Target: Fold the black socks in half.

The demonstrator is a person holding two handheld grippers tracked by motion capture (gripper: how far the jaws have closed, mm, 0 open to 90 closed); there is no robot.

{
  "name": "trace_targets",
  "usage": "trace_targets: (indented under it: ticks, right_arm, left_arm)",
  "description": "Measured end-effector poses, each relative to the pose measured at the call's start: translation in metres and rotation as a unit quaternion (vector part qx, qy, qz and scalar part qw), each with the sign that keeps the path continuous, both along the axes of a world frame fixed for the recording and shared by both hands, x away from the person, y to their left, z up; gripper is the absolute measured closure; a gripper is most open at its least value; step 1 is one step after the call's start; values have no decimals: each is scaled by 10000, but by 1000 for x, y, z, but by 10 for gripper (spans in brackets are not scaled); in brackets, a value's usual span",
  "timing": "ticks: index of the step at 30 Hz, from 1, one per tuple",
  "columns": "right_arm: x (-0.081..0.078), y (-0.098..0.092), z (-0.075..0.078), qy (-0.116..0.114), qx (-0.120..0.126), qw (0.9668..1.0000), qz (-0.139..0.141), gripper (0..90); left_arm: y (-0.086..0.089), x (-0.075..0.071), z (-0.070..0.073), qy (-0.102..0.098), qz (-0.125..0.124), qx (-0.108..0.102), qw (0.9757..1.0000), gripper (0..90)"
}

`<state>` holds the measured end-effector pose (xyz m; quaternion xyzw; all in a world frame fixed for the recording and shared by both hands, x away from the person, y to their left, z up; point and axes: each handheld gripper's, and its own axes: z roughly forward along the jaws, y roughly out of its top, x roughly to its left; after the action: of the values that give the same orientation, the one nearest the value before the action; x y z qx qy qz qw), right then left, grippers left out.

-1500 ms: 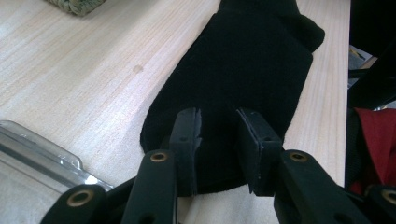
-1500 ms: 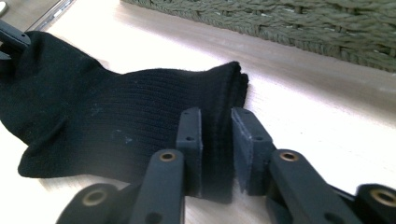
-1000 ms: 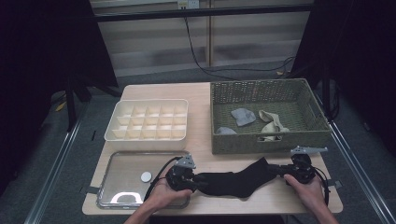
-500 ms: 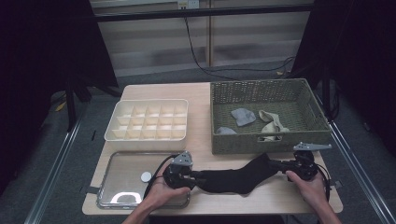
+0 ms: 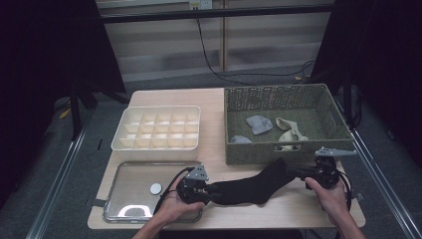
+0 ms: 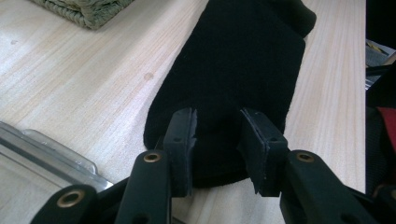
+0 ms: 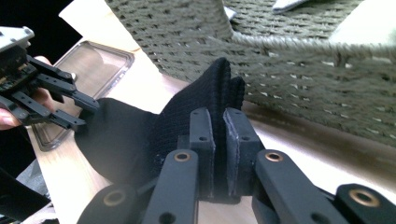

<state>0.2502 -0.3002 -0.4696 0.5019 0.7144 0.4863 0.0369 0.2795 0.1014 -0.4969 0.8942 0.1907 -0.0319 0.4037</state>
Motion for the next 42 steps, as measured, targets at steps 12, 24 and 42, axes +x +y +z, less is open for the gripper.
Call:
trace_targets:
  ticks: [12,24,42]
  right_arm:
    - [-2,11,12,-151,132,9998,84,827]
    - [3,31,21,-245,255,9989,322,827]
    - [9,70,23,-263,312,9965,731,826]
  left_arm:
    - [-1,-1,0,-8,-52,51,10000,640]
    - [-3,-1,-1,48,-50,20,10000,626]
    - [-7,-1,-2,106,-74,-71,9999,620]
